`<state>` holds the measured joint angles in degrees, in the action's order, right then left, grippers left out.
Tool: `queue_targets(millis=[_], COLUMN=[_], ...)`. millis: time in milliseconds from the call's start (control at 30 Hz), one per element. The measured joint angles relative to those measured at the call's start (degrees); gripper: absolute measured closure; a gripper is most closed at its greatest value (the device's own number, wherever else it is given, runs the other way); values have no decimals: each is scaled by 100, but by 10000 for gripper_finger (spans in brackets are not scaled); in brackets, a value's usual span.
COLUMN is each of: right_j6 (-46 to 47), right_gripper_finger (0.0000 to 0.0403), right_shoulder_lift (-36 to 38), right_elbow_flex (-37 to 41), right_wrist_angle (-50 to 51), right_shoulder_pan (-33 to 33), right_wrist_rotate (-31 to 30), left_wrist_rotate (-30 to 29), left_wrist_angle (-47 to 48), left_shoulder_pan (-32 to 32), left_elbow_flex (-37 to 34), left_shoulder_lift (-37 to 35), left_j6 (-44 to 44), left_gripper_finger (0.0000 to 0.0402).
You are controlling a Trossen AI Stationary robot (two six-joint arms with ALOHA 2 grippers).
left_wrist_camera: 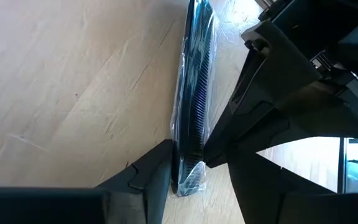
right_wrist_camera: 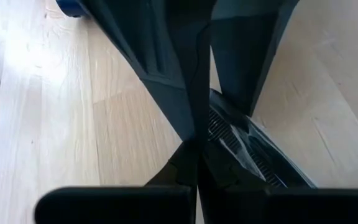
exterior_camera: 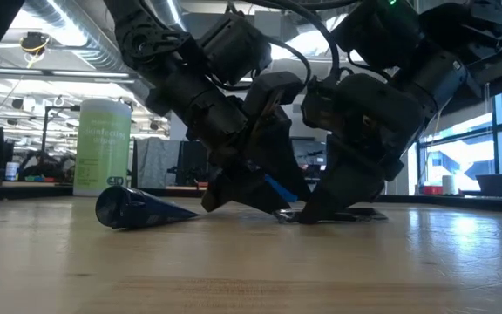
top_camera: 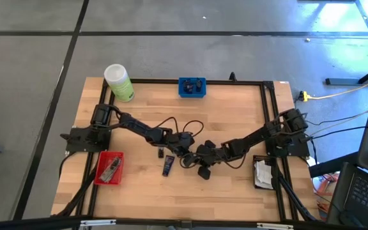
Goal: Pick & Place Travel size toiletries
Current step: Put the black hair comb into the red basket
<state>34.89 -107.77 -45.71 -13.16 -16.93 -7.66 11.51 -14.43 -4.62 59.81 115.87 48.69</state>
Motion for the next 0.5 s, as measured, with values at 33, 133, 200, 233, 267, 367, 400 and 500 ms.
queue_targets(millis=[33, 133, 200, 233, 267, 367, 400, 500], right_j6=[-2, -28, -66, -70, -72, -89, -89, -92], right_gripper_finger=[403, 403, 403, 403, 403, 403, 403, 403], right_shoulder_lift=[0, 0, -3, -7, -8, -17, -23, -28], right_elbow_flex=[0, 0, 0, 0, 0, -1, -2, -7], right_wrist_angle=[1, 3, -10, -16, -18, -15, -24, -28], right_shoulder_pan=[0, 2, 2, 2, 2, 2, 10, 13], right_wrist_rotate=[-2, -3, -12, -20, -22, -18, -4, -24], left_wrist_rotate=[27, 131, 239, 280, 321, 699, 872, 1415], left_wrist_angle=[-1, -1, 6, 17, 39, 117, 139, 243], left_shoulder_pan=[0, 3, 9, 9, 11, 13, -9, -48], left_elbow_flex=[0, 2, 4, 7, 11, 26, 32, 36], left_shoulder_lift=[0, 0, 0, 0, 0, -2, -2, -7], left_j6=[0, -2, 0, 0, 0, -14, -39, -153], left_gripper_finger=[245, 245, 245, 245, 245, 245, 245, 245])
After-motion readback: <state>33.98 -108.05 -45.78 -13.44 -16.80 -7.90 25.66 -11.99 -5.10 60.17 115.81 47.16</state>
